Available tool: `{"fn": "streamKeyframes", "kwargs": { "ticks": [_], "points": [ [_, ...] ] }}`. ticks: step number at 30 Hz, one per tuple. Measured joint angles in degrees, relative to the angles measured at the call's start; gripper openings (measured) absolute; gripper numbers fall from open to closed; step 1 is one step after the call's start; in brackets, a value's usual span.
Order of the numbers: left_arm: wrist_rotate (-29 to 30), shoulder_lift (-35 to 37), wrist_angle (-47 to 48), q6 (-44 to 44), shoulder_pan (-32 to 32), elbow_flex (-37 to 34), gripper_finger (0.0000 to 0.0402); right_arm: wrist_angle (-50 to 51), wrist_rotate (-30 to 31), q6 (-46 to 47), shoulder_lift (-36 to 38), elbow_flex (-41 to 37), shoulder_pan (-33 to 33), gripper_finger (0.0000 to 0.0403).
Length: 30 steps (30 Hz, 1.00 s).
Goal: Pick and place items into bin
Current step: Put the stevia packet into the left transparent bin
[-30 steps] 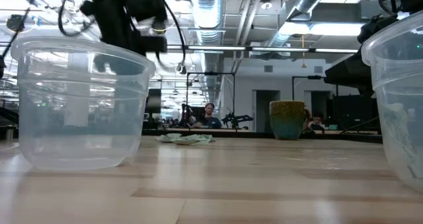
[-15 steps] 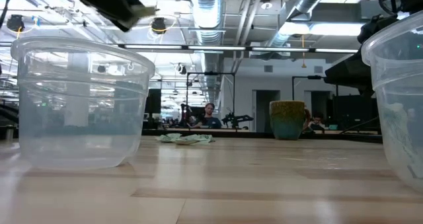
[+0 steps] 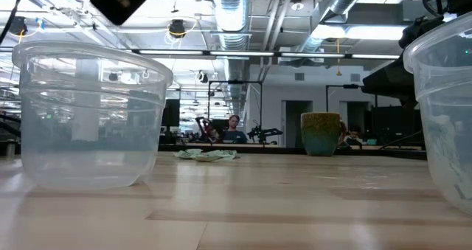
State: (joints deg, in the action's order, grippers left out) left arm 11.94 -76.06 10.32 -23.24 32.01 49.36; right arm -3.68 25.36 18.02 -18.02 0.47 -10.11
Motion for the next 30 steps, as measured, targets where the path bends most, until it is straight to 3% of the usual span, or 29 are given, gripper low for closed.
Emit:
{"fn": "streamKeyframes", "kwargs": {
  "ticks": [10,22,27,30],
  "points": [
    [-0.57,-9.44,-1.82,-14.68,0.9,-0.02,0.0017,0.0,0.0,0.0,-0.02,0.0,0.0,0.0133],
    [-4.28,-9.23,-3.69,-20.6,0.25,0.03,0.011,0.0,0.0,0.0,0.0,0.0,0.0,0.0134],
    [-5.24,-8.95,-1.6,-22.16,-0.81,1.39,0.0116,0.0,-0.01,0.0,-0.02,0.0,0.0,0.0133],
    [-2.48,-8.93,4.77,-18.92,-2.19,6.02,0.0109,0.0,0.0,0.0,-0.01,0.0,0.0,0.0133]
  ]
}}
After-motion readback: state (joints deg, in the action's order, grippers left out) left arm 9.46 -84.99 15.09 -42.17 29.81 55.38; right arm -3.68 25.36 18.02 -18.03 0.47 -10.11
